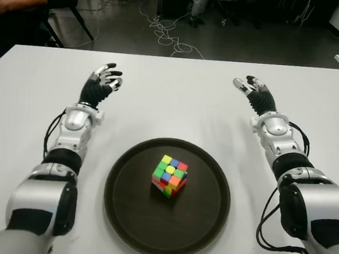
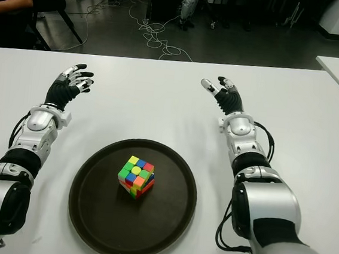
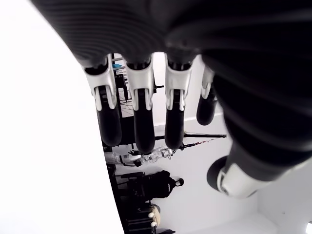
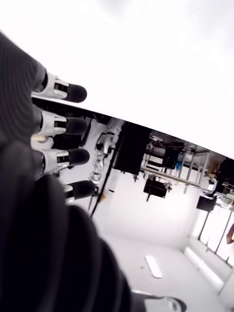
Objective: Pick up the Rubik's Cube and put it in the plate
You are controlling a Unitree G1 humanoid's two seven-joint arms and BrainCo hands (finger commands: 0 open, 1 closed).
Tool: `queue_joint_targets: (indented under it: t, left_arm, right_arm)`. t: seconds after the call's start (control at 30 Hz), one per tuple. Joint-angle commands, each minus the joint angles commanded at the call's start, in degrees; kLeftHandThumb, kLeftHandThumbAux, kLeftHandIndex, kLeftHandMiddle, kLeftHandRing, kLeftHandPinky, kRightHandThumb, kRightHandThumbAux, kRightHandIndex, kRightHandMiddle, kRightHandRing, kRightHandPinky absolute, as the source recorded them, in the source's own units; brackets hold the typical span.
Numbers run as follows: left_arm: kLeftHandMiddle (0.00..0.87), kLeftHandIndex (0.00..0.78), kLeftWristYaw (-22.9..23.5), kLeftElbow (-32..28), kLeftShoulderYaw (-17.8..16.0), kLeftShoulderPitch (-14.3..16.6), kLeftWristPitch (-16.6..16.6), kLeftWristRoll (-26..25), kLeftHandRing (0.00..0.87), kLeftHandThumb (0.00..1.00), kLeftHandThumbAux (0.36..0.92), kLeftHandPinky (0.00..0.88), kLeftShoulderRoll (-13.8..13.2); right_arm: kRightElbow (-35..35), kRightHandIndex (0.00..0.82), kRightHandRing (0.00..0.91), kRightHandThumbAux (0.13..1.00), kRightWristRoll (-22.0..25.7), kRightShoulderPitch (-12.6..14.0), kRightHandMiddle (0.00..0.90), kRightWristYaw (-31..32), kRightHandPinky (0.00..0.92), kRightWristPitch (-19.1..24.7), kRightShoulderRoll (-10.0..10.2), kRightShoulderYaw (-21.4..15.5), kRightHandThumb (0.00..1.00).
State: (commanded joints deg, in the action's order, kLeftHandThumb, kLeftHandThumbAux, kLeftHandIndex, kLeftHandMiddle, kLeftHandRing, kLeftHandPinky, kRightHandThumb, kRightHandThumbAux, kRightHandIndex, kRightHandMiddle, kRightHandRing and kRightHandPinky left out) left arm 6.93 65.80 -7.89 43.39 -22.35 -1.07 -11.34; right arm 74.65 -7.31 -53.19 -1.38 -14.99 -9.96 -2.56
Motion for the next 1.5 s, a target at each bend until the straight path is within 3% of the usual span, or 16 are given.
queue_joint_targets:
  t: [0.57,1.07,1.5]
  left_arm:
    - [0.259,0.173,-0.12,0.03,0.23,-0.10,-0.45,0.41,0.251,0.165,0.675,0.265,-0.17]
    - [0.257,0.175,-0.14,0.26,0.17,0.01,0.20,0.32,0.249,0.173,0.687,0.271,-0.17]
    - [0.259,0.177,-0.39,0.58,-0.07,-0.22,-0.11,0.28,0.247,0.152,0.672,0.259,-0.55]
  right_arm:
    - [0.40,0.010,0.006,0.468,-0.21,0.47,0.015,-3.23,0.013,-1.16,0.04,-0.62,0.000]
    - [0.65,0.137,0.170,0.547,-1.69,1.24,0.175,-8.75,0.170,-4.77,0.17,-0.13,0.027]
    - [0.54,0.189,0.202,0.606,-0.78,1.44,0.205,-11.11,0.203,-7.63,0.06,-1.38,0.054]
